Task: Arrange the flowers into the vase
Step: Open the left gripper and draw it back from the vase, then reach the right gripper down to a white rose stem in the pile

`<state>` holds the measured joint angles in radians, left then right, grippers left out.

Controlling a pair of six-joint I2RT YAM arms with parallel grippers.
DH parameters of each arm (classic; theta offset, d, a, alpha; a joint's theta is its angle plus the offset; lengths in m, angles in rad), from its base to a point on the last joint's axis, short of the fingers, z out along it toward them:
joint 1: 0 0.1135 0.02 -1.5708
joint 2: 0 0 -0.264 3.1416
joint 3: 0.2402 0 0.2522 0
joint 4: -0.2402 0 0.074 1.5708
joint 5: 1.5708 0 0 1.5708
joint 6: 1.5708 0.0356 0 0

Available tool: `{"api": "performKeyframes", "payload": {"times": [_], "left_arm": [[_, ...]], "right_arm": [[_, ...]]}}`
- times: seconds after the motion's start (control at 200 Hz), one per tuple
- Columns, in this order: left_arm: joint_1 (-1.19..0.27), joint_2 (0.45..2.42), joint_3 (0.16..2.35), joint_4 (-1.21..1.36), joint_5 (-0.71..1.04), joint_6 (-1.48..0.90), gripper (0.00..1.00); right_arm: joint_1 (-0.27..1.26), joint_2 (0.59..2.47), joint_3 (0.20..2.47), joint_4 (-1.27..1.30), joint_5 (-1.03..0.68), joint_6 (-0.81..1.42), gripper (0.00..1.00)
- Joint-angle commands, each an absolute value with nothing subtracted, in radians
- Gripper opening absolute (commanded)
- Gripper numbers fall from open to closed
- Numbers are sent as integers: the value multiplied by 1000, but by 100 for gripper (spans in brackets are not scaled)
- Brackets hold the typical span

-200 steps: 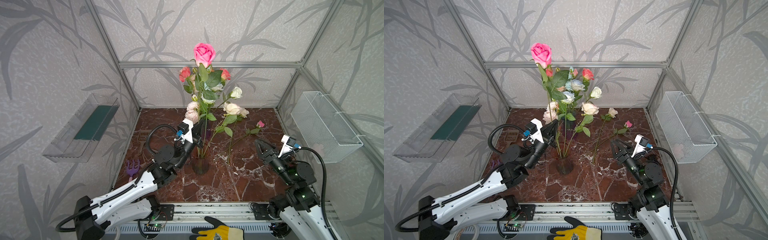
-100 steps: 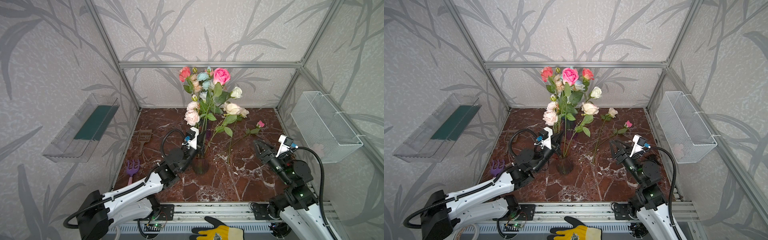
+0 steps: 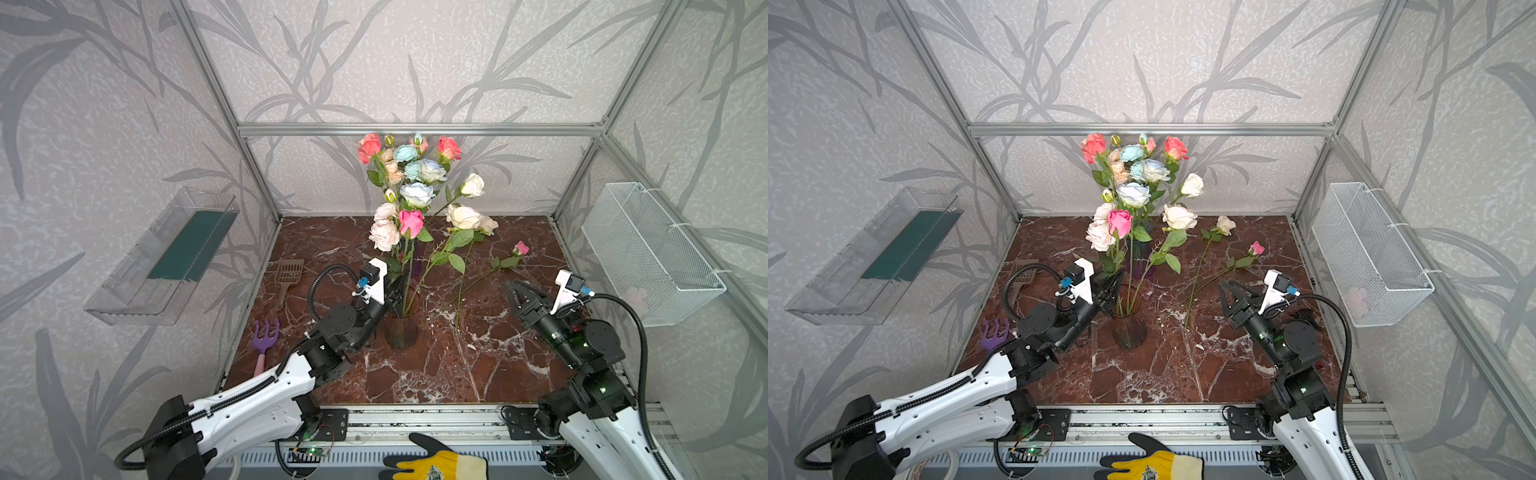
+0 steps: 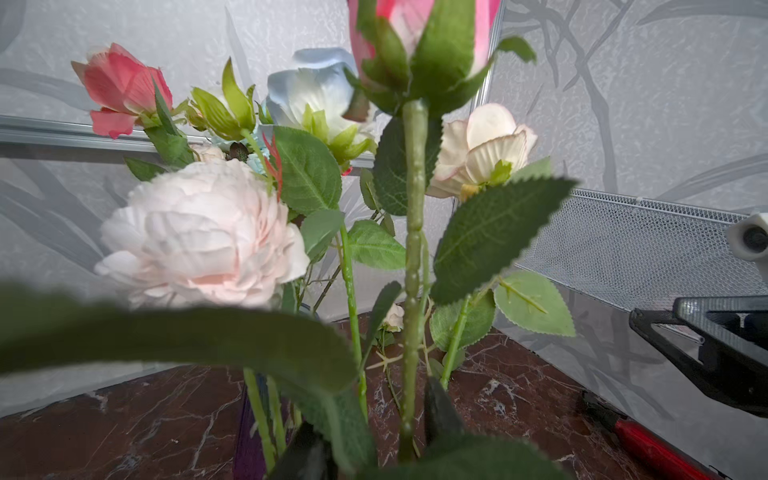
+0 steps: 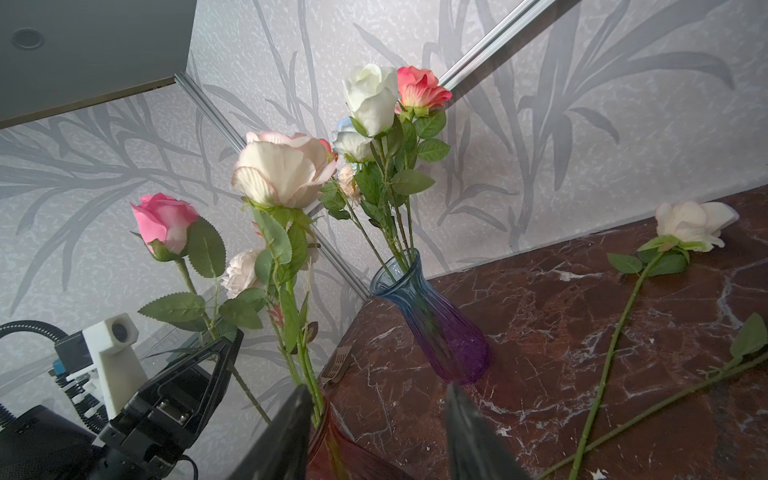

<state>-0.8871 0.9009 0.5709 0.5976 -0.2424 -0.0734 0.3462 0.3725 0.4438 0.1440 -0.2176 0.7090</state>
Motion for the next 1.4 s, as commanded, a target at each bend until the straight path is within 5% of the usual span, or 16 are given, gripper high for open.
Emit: {"api": "performKeyframes", "payload": {"times": [0.0,0.34,0.77,1.015,1.235,1.395], "left_arm": [[-884,849,557,571,-253,-93,41],[-885,719,624,352,-246,-95,58],[-884,600,670,215,-231,-119,59],[-884,681,775,268,-342,-117,60],[-865,738,707,412,-661,-64,66],[-828,681,664,316,-662,-183,67]], "right_arm": [[351,379,449,147,-215,699,52],[352,438,495,61,-195,673,52],[352,535,573,-63,-166,601,52],[350,892,730,-243,-74,527,49],[321,1241,870,-231,31,500,46],[304,1526,1066,-268,82,464,45]]}}
